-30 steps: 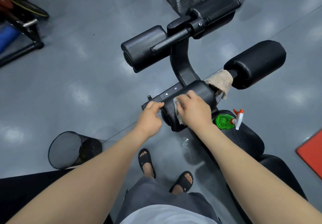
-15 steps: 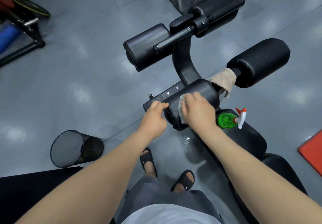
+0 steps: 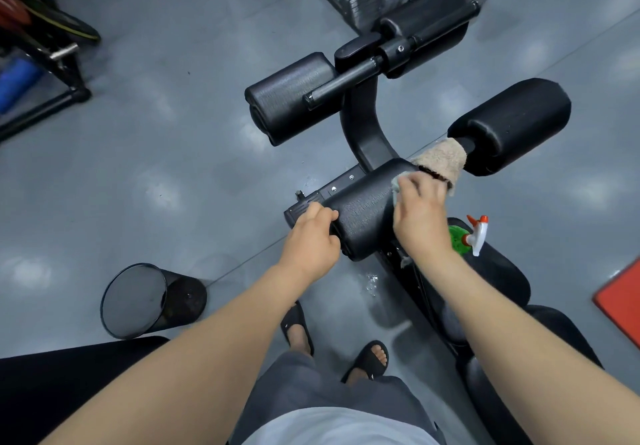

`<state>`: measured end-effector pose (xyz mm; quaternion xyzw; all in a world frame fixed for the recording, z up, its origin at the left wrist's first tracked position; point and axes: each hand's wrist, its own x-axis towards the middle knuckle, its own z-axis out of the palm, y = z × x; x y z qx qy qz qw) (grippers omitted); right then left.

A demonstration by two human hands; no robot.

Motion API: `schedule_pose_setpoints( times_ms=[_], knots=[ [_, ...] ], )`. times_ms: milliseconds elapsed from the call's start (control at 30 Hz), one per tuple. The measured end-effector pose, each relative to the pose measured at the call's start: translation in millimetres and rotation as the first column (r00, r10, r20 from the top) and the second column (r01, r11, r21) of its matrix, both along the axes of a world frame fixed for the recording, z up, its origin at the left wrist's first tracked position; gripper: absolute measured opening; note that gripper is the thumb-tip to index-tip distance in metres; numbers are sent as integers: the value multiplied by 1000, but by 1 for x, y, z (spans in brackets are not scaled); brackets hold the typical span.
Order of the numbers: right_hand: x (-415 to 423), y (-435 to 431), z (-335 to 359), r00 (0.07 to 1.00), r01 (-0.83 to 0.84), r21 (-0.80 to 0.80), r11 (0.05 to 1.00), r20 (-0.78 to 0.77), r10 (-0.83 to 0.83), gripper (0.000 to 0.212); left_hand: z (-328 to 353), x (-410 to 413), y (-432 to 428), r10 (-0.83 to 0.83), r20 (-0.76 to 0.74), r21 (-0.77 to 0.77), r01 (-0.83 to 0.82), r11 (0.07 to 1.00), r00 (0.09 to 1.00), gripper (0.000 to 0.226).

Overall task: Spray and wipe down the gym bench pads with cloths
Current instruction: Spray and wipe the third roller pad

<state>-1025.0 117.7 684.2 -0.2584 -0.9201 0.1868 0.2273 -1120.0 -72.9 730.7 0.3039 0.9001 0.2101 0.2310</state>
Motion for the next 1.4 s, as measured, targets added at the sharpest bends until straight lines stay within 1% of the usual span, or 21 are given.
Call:
schedule_pose_setpoints(
  times_ms=[100, 167, 200, 233, 300, 400, 467, 567, 700, 767, 867, 967, 1067, 1133, 1200, 1233, 1300, 1367, 1400],
  knots=[
    [9, -39, -7, 977, -213, 18, 977, -23, 214, 35, -1, 6, 1, -6, -37, 5, 6, 1000, 999, 44],
    [15, -40, -11, 951, -309, 36, 950, -16, 310, 36, -1, 10, -1, -20, -59, 21, 21, 1000, 998, 43],
    [16, -32, -11, 952, -305, 53, 951, -22, 306, 35, -1, 12, -2, -27, -68, 27, 29, 999, 997, 43],
    [16, -22, -11, 963, -267, 55, 962, -33, 269, 32, -1, 14, -2, -36, -77, 28, 38, 999, 996, 43],
    [17, 2, -8, 990, -131, 15, 991, -44, 132, 28, 0, 16, -3, -52, -101, 20, 55, 998, 994, 42],
    [18, 25, -1, 996, 87, -143, 986, -1, -88, 36, 2, 19, -3, -62, -149, 29, 67, 997, 987, 39],
    [16, 25, 0, 990, 141, -213, 967, 20, -140, 41, 1, 20, -2, -78, -183, 44, 87, 995, 980, 40],
    [8, 22, -1, 990, 144, -209, 967, 35, -140, 44, 3, 23, 0, -115, -163, 26, 120, 992, 980, 44],
    [-1, 17, -2, 992, 124, -172, 977, 50, -117, 53, 0, 24, -2, -122, -168, 33, 129, 991, 978, 46],
    [-1, 9, -2, 998, 60, -142, 988, 31, -57, 56, -2, 24, -2, -110, -161, 36, 117, 992, 981, 45],
    [-1, -10, -6, 994, -109, -79, 991, -23, 108, 53, -3, 25, -3, -104, -163, 53, 114, 992, 981, 47],
    [-2, -36, -7, 962, -271, -95, 958, 0, 272, 52, -8, 19, -5, -48, -95, 114, 59, 992, 994, 48],
    [8, -49, -6, 910, -400, -114, 909, 68, 409, 58, -7, 3, -6, 84, 31, 241, -89, 967, 996, 43],
    [17, -44, -4, 880, -458, -76, 886, 101, 464, 61, 0, -8, -3, 158, 104, 287, -181, 941, 982, 44],
    [21, -32, -2, 857, -498, -11, 867, 143, 495, 58, 6, -18, 3, 195, 118, 298, -222, 928, 974, 43],
    [21, -23, -1, 860, -498, 28, 866, 146, 490, 53, 7, -22, 7, 210, 118, 291, -236, 927, 971, 42],
    [17, -4, -1, 894, -445, 91, 891, 98, 436, 41, 3, -28, 14, 241, 148, 239, -271, 932, 959, 45],
    [12, 15, -4, 945, -326, 116, 938, 61, 321, 38, -3, -29, 18, 267, 215, 176, -306, 936, 939, 49],
    [10, 21, -5, 965, -259, 111, 959, 61, 254, 39, -5, -27, 17, 271, 250, 171, -318, 933, 930, 51]
  ],
)
